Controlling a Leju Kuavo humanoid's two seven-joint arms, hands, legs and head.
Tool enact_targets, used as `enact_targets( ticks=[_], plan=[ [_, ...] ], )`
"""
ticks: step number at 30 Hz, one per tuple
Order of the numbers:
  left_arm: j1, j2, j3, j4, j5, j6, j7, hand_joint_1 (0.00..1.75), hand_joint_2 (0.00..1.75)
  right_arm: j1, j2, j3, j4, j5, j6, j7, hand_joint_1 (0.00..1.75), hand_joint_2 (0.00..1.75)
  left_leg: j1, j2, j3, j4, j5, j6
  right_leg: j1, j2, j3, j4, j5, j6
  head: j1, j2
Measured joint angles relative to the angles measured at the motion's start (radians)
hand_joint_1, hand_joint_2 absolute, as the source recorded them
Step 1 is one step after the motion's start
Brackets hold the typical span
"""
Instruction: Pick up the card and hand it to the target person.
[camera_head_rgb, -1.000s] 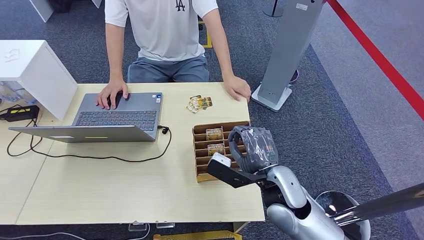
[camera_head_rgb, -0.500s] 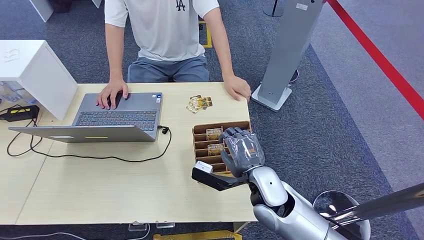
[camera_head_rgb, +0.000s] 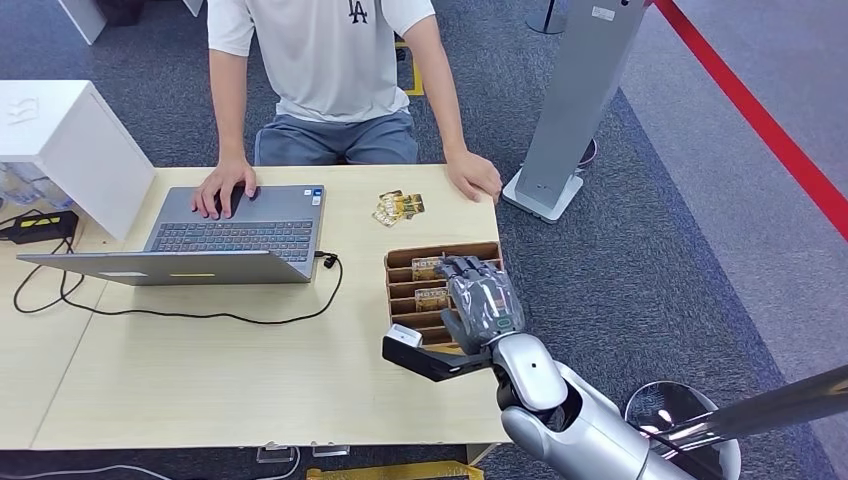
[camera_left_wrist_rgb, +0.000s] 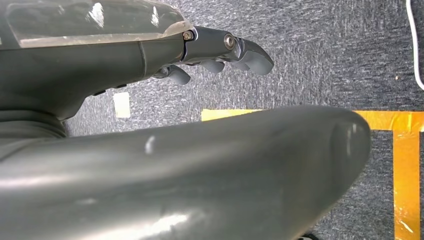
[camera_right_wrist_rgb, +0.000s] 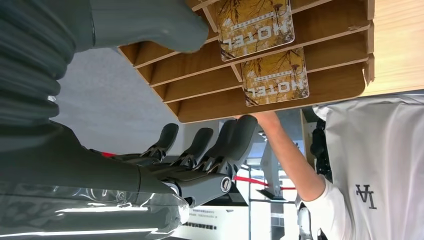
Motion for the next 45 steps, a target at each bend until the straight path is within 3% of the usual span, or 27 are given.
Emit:
enact_targets(
  ticks=[5,11,13,18,27,41,45],
  plan=[
    [0.0,-0.001,0.0,0.0,-0.002,0.001,0.0,0.0,0.0,-0.004,0.004,0.0,0.022,-0.007,-0.005,0.0,0.69,1.75,0.0,0.0,0.0,0.0,0.0,0.0,0.0,0.0,0.0,0.0,0.0,0.0,0.001,0.0],
    [0.0,-0.001,0.0,0.0,-0.002,0.002,0.0,0.0,0.0,-0.005,0.011,0.001,0.05,-0.017,-0.014,-0.008,0.32,1.75,0.0,0.0,0.0,0.0,0.0,0.0,0.0,0.0,0.0,0.0,0.0,0.0,0.0,0.0],
    [0.0,-0.002,0.0,0.0,-0.004,0.002,0.0,0.0,0.0,-0.005,0.014,0.001,0.059,-0.02,-0.015,-0.01,0.4,1.75,0.0,0.0,0.0,0.0,0.0,0.0,0.0,0.0,0.0,0.0,0.0,0.0,-0.001,0.0],
    [-0.002,-0.002,0.0,0.0,-0.009,0.002,0.0,0.0,0.0,-0.006,0.017,0.005,0.082,-0.03,-0.016,-0.01,0.81,1.75,0.0,0.0,0.0,0.0,0.0,0.0,0.0,0.0,0.0,0.0,0.0,0.0,0.0,0.0],
    [-0.008,-0.002,0.0,0.0,-0.012,0.002,0.002,0.0,0.0,-0.005,0.019,0.019,0.118,-0.044,-0.018,-0.01,1.27,1.75,0.0,0.0,0.0,0.0,0.0,0.0,0.0,0.0,0.0,0.0,0.0,0.0,0.0,0.0],
    [-0.008,-0.002,0.0,0.0,-0.012,0.004,0.002,0.0,0.0,-0.005,0.025,0.024,0.142,-0.05,-0.027,-0.013,1.32,1.75,0.0,0.0,0.0,0.0,0.0,0.0,0.0,0.0,0.0,0.0,0.0,0.0,0.0,0.0],
    [-0.007,-0.002,0.0,0.0,-0.012,0.004,0.001,0.0,0.0,-0.007,0.025,0.023,0.14,-0.051,-0.038,-0.009,1.26,1.75,0.0,0.0,0.0,0.0,0.0,0.0,0.0,0.0,0.0,0.0,0.0,0.0,0.0,0.0]
  ],
)
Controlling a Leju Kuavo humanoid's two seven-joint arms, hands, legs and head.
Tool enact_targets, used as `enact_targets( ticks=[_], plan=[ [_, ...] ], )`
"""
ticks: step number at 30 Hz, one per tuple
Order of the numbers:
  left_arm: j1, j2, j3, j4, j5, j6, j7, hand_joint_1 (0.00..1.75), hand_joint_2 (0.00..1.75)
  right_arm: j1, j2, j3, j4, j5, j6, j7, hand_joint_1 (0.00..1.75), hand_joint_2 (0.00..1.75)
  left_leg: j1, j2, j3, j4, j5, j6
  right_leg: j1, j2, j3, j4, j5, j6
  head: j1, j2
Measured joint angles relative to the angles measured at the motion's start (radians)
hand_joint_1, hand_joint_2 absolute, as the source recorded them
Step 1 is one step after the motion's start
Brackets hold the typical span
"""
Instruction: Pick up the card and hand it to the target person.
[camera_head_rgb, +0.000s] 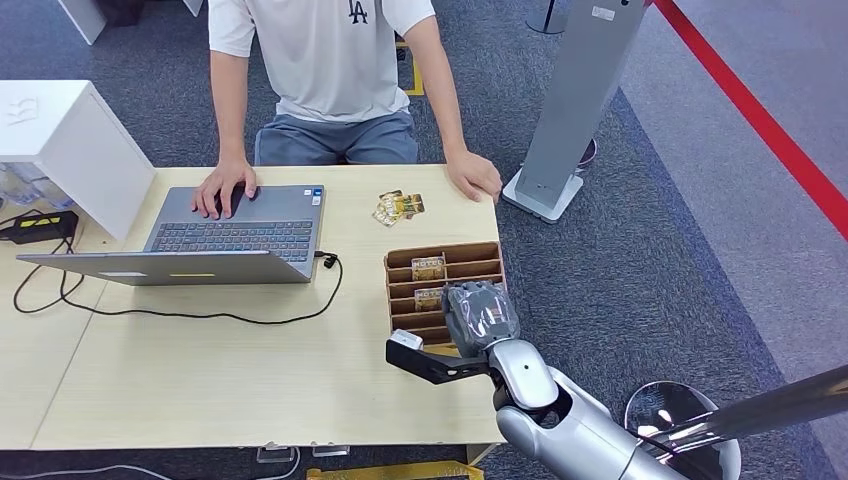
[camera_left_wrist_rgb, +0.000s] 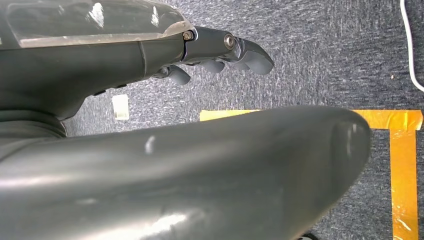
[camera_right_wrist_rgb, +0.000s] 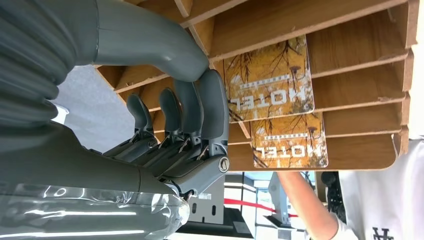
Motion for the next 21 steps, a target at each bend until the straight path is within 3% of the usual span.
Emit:
enact_targets(
  ticks=[2,6,15,21],
  plan=[
    [0.0,0.0,0.0,0.0,0.0,0.001,0.0,0.0,0.0,-0.001,0.0,-0.001,-0.007,0.001,-0.004,0.003,1.21,1.75,0.0,0.0,0.0,0.0,0.0,0.0,0.0,0.0,0.0,0.0,0.0,0.0,0.0,0.0],
    [0.001,0.0,0.0,0.0,0.0,0.001,-0.001,0.0,0.0,-0.004,-0.001,-0.004,-0.033,0.007,-0.007,0.014,1.33,1.75,0.0,0.0,0.0,0.0,0.0,0.0,0.0,0.0,0.0,0.0,0.0,0.0,0.0,0.0],
    [0.001,0.0,0.0,0.0,-0.009,0.001,-0.001,0.0,0.0,-0.006,-0.001,-0.005,-0.086,0.009,-0.005,0.021,1.27,1.75,0.0,0.0,0.0,0.0,0.0,0.0,0.0,0.0,0.0,0.0,0.0,0.0,0.0,0.0],
    [0.0,0.0,0.0,0.0,-0.013,0.001,-0.001,0.0,0.0,-0.006,0.0,-0.004,-0.088,-0.007,0.001,0.019,1.02,1.75,0.0,0.0,0.0,0.0,0.0,0.0,0.0,0.0,0.0,0.0,0.0,0.0,0.0,0.0]
  ],
)
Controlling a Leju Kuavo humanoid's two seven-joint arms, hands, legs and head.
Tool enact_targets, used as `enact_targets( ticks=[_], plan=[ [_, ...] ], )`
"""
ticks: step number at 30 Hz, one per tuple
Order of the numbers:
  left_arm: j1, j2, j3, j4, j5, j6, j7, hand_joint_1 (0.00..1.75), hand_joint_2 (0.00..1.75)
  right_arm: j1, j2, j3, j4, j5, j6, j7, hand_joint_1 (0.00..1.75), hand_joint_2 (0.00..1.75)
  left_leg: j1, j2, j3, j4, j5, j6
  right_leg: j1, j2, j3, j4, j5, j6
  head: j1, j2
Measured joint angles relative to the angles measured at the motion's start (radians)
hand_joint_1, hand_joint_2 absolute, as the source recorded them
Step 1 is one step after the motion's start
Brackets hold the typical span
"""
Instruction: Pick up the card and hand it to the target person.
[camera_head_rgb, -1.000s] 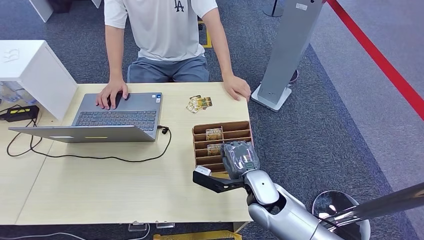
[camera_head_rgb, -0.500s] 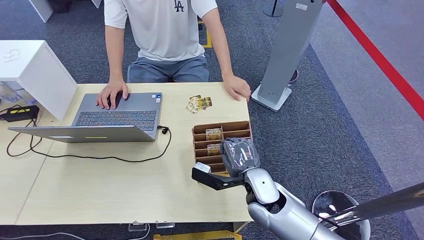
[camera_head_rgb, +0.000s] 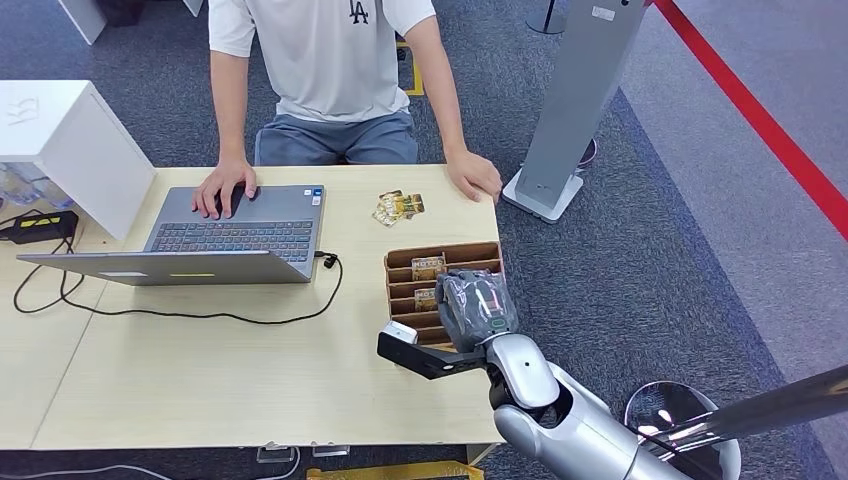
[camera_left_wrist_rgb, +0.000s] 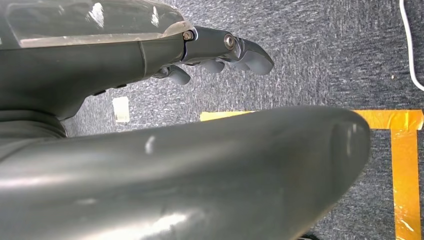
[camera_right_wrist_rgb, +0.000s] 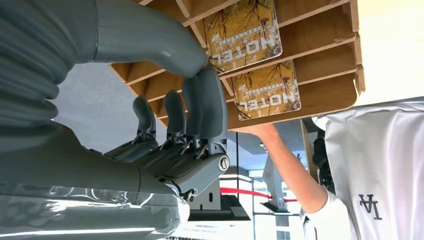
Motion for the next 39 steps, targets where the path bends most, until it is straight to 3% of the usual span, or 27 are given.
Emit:
enact_targets(
  ticks=[6,18,39],
  plan=[
    [-0.001,0.0,0.0,0.0,-0.007,-0.001,0.002,0.0,0.0,0.0,0.01,0.005,0.024,-0.026,0.003,-0.01,0.9,1.75,0.0,0.0,0.0,0.0,0.0,0.0,0.0,0.0,0.0,0.0,0.0,0.0,0.0,0.0],
    [-0.006,0.0,0.0,0.0,-0.015,-0.002,0.008,0.0,0.0,-0.036,0.047,0.011,0.126,-0.071,-0.033,-0.039,1.09,1.75,0.0,0.0,0.001,0.0,0.0,0.0,0.0,0.0,0.0,0.0,0.0,0.0,0.0,0.0],
    [-0.006,0.0,0.0,0.0,-0.028,-0.002,0.009,0.0,0.0,-0.054,0.051,0.014,0.16,-0.079,-0.054,-0.019,0.88,1.75,0.0,0.0,0.001,0.0,0.0,0.0,0.0,0.0,0.0,0.0,0.0,0.0,-0.001,0.0]
  ],
)
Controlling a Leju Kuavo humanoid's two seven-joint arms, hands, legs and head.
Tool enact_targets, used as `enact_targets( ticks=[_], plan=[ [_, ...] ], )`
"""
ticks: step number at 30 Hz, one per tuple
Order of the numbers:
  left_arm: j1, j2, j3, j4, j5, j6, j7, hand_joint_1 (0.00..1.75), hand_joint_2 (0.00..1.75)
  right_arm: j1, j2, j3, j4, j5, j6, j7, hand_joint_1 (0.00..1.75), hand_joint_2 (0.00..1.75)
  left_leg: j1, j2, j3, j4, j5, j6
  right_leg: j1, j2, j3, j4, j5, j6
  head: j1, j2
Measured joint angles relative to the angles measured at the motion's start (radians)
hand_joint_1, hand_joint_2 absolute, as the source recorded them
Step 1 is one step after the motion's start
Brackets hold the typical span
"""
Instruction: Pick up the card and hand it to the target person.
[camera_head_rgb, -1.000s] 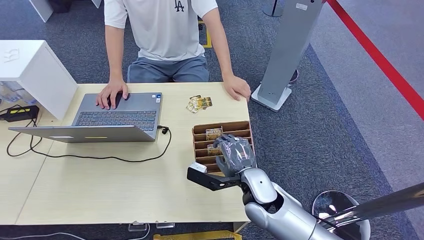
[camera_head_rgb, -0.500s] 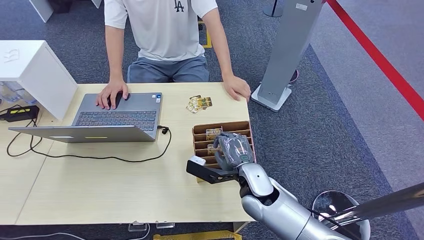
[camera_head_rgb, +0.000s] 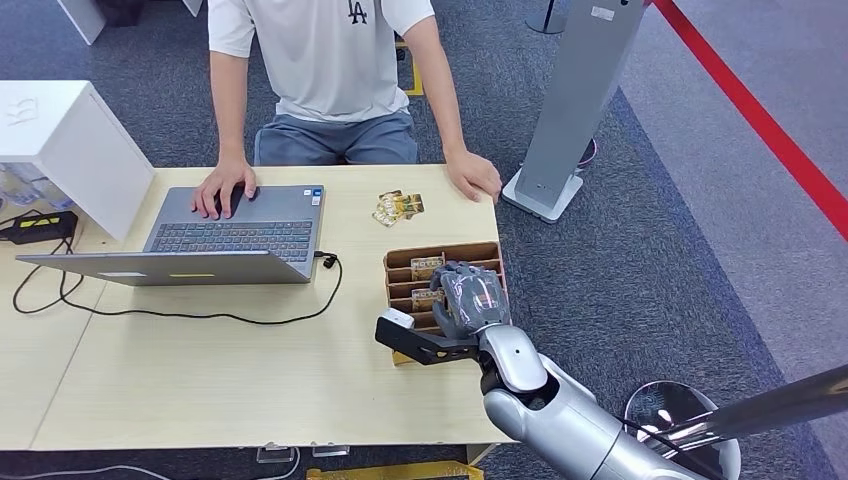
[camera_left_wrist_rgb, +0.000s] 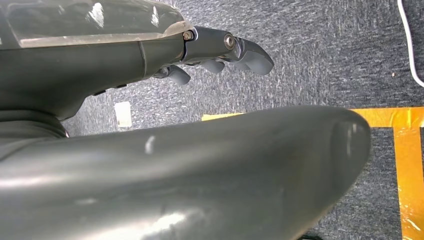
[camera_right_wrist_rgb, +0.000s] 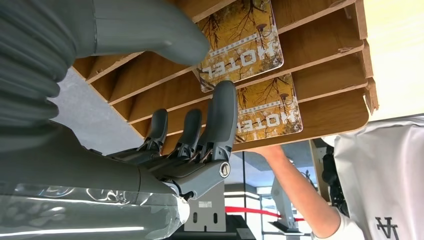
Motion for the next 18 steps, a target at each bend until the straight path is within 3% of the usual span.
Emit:
enact_targets(
  ticks=[18],
  plan=[
    [0.0,-0.001,0.0,0.001,-0.006,0.001,0.002,0.0,0.0,-0.003,-0.002,-0.001,-0.006,0.003,-0.002,0.002,0.78,1.75,0.0,0.0,0.0,0.0,0.0,0.0,0.0,0.0,0.0,0.0,0.0,0.0,0.0,0.0]
  ],
)
